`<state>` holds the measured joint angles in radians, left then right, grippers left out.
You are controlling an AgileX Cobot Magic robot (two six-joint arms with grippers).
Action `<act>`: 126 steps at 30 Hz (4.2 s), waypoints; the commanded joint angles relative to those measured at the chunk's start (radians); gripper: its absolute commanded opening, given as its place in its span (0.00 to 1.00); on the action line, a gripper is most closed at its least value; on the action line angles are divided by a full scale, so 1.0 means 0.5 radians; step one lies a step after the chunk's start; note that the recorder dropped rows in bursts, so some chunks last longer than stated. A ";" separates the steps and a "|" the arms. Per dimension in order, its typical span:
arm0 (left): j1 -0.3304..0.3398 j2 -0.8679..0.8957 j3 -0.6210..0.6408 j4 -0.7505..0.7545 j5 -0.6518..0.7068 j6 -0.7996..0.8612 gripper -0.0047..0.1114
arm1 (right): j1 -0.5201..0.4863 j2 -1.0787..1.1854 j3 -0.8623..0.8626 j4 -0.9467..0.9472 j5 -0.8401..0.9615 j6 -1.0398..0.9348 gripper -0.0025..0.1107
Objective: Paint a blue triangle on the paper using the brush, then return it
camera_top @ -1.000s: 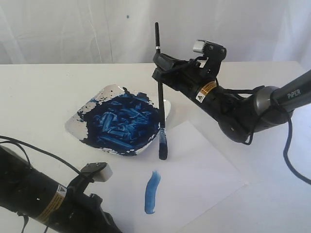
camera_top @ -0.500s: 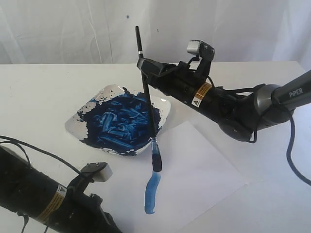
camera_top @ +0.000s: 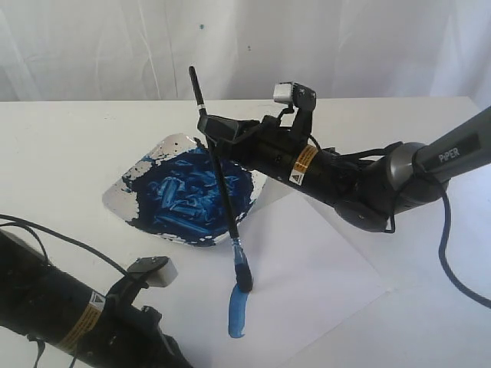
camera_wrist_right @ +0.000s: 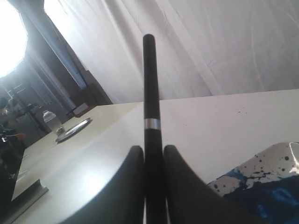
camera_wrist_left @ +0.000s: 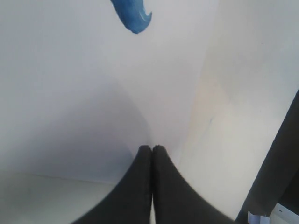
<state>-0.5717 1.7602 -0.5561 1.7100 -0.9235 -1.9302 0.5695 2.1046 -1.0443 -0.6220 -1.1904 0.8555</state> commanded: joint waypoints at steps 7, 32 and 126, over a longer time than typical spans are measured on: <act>0.003 -0.006 0.014 0.034 0.037 0.005 0.04 | 0.000 0.002 -0.005 0.011 0.017 -0.190 0.02; 0.003 -0.006 0.014 0.034 0.037 0.005 0.04 | -0.017 0.002 -0.025 0.566 0.049 -0.808 0.02; 0.003 -0.006 0.014 0.037 0.039 0.005 0.04 | -0.081 -0.177 -0.009 -0.271 0.401 -0.359 0.02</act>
<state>-0.5717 1.7602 -0.5561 1.7100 -0.9235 -1.9302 0.5388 2.0167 -1.0437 -0.7761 -0.9788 0.6876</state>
